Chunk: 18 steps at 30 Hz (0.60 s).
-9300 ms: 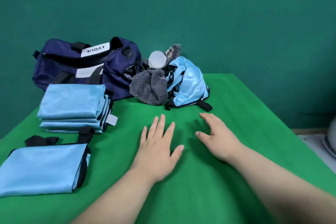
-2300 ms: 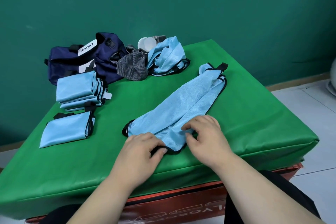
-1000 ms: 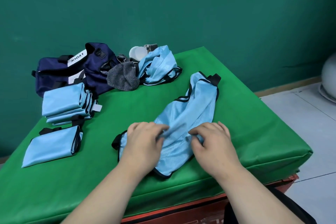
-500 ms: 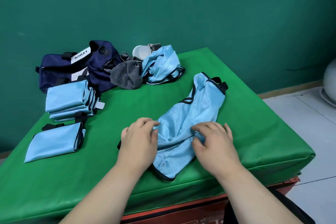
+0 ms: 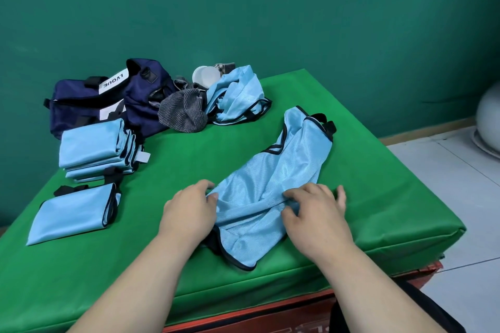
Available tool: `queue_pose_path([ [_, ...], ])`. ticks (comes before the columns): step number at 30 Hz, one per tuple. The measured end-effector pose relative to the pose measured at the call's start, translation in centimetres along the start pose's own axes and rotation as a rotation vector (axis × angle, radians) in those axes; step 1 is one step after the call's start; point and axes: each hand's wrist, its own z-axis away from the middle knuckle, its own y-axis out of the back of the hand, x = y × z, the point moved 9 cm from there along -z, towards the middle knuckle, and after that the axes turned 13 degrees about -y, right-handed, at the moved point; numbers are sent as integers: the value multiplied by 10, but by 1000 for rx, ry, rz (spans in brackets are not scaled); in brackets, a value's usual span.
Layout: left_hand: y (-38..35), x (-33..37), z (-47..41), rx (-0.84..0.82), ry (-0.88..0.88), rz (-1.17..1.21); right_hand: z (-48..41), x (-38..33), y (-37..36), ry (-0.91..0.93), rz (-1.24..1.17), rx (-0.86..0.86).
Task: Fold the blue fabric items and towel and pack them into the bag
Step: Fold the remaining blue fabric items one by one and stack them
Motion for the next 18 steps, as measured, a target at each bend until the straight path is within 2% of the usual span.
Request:
queue_pose_path([
  [4, 8, 6, 1, 66, -21, 117, 1, -2, 0, 14, -9, 21],
  [6, 18, 7, 2, 152, -17, 192, 1, -3, 0, 23, -9, 31],
  [11, 76, 8, 13, 609, -85, 437, 2, -5, -2, 37, 17, 21],
  [13, 92, 9, 15, 697, -137, 438, 2, -6, -3, 53, 18, 18],
  [15, 94, 2, 12, 696, -125, 394, 3, -7, -3, 67, -3, 21],
  [18, 70, -10, 5, 515, 2, 179, 3, -8, -4, 88, -15, 20],
])
